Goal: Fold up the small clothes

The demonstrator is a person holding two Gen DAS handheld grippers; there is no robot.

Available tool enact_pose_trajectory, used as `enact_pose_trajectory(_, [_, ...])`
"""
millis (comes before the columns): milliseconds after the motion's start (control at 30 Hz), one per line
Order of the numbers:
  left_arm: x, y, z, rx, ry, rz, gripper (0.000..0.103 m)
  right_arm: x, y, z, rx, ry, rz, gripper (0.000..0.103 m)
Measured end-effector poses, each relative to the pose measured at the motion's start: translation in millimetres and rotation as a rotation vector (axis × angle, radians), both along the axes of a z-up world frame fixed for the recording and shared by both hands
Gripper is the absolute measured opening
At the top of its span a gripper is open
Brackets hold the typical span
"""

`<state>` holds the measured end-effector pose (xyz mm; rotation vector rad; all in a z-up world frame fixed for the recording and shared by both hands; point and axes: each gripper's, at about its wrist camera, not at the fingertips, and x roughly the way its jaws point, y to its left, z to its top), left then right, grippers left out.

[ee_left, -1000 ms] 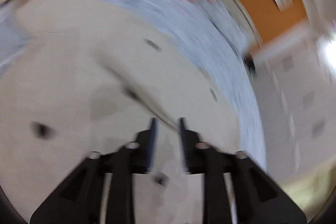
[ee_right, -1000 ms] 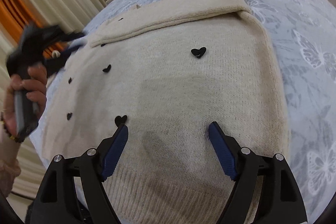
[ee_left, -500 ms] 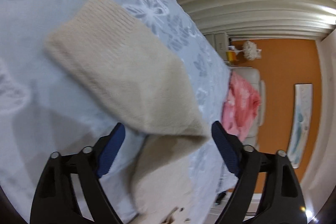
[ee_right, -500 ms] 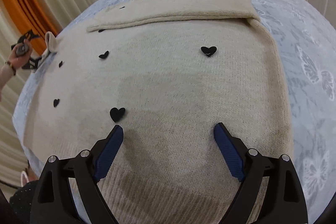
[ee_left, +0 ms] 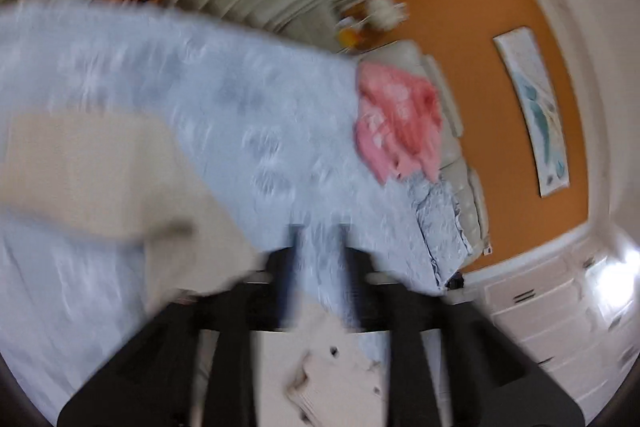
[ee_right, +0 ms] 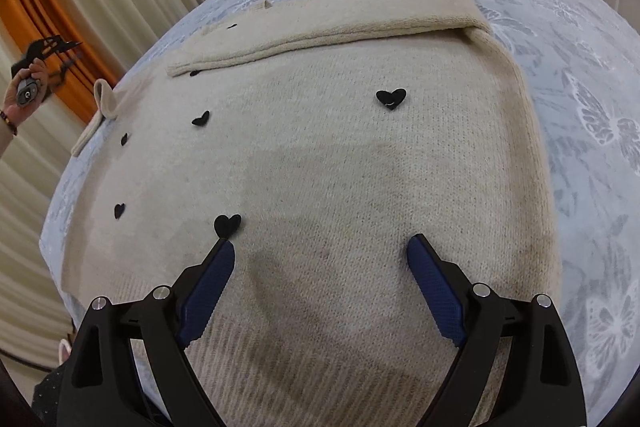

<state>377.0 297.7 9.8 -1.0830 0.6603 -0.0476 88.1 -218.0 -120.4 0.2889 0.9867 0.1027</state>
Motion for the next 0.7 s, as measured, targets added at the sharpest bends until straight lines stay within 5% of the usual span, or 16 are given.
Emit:
enact_pose_trajectory(33, [-4,2,-9,-0.028,0.029,0.041,0.054,-1,-1,0,0.004,-0.001,0.0,0.086])
enact_pose_trajectory(200, [-11,13,-58,-0.134,0.158,0.227,0.055,-1,-4,1,0.024,-0.004,-0.002,0.086])
enact_pose_trajectory(400, [9,26,-82,-0.19,0.229,0.31,0.06,-1,-4,-1,0.01,-0.003,0.002,0.086])
enact_pose_trajectory(433, [10,31,-86,-0.208,0.227,0.353,0.055,-1,-4,0,0.008,-0.003,0.002,0.086])
enact_pose_trajectory(500, [13,38,-87,-0.214,0.203,0.378,0.02,0,-2,-1,0.005,-0.003,0.002,0.087])
enact_pose_trajectory(533, [19,40,-82,-0.178,0.193,0.37,0.006,0,-2,-1,0.003,-0.003,0.002,0.087])
enact_pose_trajectory(600, [23,34,-47,0.002,0.127,0.357,0.006,0,-2,-2,0.001,-0.004,0.004,0.087])
enact_pose_trajectory(700, [28,-8,15,0.23,-0.027,0.191,0.005,0,-4,-2,0.016,-0.006,0.001,0.088])
